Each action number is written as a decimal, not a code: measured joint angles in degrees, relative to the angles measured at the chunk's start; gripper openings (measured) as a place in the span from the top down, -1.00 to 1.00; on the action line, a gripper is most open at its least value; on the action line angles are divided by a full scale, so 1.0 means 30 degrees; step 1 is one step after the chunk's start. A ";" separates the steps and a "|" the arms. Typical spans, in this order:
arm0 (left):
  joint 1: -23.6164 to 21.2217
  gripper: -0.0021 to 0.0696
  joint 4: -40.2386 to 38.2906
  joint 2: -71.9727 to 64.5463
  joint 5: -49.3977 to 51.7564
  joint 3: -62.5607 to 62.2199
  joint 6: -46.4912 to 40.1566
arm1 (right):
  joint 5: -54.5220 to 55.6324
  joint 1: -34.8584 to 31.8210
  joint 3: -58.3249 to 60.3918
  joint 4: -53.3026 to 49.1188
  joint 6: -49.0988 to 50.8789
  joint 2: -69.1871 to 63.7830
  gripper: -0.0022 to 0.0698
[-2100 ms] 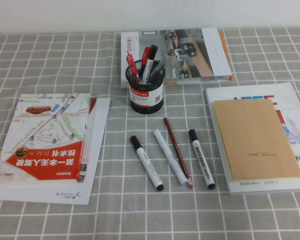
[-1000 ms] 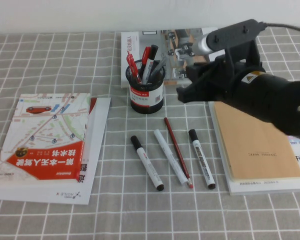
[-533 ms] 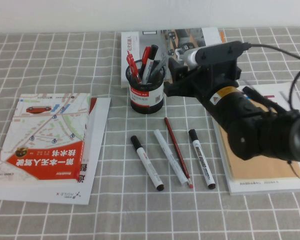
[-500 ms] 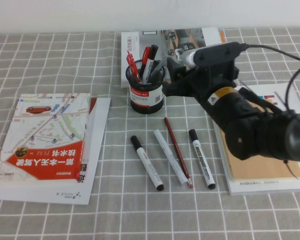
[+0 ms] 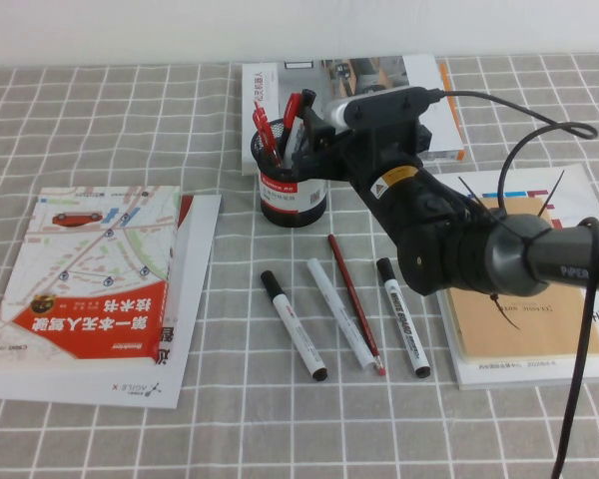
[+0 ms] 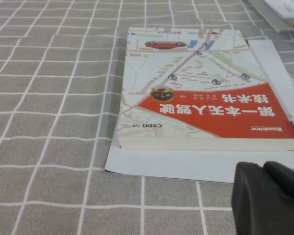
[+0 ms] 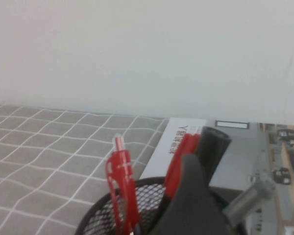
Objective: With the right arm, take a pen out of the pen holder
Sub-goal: 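Take a marker out of the pen holder and lay it on the table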
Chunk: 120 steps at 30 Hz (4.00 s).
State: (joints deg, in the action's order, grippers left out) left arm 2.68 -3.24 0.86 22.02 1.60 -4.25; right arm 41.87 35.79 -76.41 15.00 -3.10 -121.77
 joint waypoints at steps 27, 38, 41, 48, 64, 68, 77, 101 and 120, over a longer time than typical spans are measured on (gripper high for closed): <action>0.0000 0.95 0.0000 0.0000 0.0000 0.0000 0.0000 | 0.0265 -0.0261 -0.1258 0.0398 0.0045 -0.1072 -0.04; 0.0000 0.95 0.0000 0.0000 0.0000 0.0000 0.0000 | -0.0064 -0.0261 -0.1289 0.0564 0.0142 -0.1503 -0.02; 0.0000 0.95 0.0000 0.0000 0.0000 0.0000 0.0000 | -0.0064 -0.0261 -0.1289 0.0643 0.0142 -0.1544 -0.02; 0.0000 0.95 0.0000 0.0000 0.0000 0.0000 0.0000 | -0.0030 -0.0261 -0.1365 0.0685 0.0662 -0.1544 -0.02; 0.0000 0.95 0.0000 0.0000 0.0000 0.0000 0.0000 | -0.0531 -0.0261 -0.2975 0.0777 0.1032 -0.2533 0.00; 0.0000 0.95 0.0000 0.0000 0.0000 0.0000 0.0000 | -0.0617 -0.0261 -0.3005 0.0777 0.1032 -0.2533 0.07; 0.0000 0.95 0.0000 0.0000 0.0000 0.0000 0.0000 | -0.0617 -0.0261 -0.3005 0.0808 0.1032 -0.2533 0.49; 0.0000 0.95 0.0000 0.0000 0.0000 0.0000 0.0000 | -0.2082 -0.0199 -0.3144 0.0629 0.1285 -0.1734 0.83; 0.0000 0.95 0.0000 0.0000 0.0000 0.0000 0.0000 | -0.6393 -0.0199 -0.3144 -0.1264 -0.0215 0.2663 0.83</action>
State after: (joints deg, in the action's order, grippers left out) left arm 2.68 -3.24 0.86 22.02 1.60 -4.25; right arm 22.69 35.19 -85.85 11.21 -3.74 -113.79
